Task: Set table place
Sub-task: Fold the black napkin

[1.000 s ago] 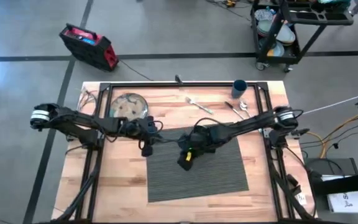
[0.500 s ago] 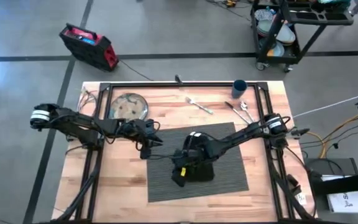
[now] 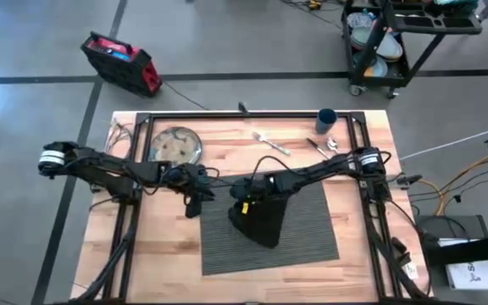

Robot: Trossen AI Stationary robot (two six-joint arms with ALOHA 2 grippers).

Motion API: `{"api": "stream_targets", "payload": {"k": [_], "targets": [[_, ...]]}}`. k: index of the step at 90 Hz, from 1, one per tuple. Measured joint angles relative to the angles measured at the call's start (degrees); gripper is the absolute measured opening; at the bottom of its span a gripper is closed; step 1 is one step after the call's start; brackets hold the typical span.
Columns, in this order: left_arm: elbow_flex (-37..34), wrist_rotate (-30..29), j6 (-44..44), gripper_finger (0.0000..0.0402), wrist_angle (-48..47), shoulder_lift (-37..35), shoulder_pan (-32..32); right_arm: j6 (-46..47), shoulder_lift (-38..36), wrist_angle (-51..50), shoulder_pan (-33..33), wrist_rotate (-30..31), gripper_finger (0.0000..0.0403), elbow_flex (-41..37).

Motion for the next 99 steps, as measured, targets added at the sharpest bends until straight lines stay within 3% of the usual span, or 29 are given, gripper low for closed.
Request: {"api": "stream_targets", "payload": {"k": [42, 69, 99], "targets": [[0.0, 0.0, -0.1, 0.0063, -1.7, -1.0, 0.0, -1.1, 3.6, 7.6, 0.0, -4.3, 0.0012, 0.5], [0.0, 0.0, -1.1, 0.0081, -1.6, -1.0, 0.0, -0.7, 3.0, 16.2, -0.7, -4.9, 0.0096, 0.7], [0.0, 0.0, -1.2, 0.0093, -1.7, -0.9, 0.0, 2.0, 2.0, 17.0, -3.0, -8.8, 0.0179, 3.5]]}}
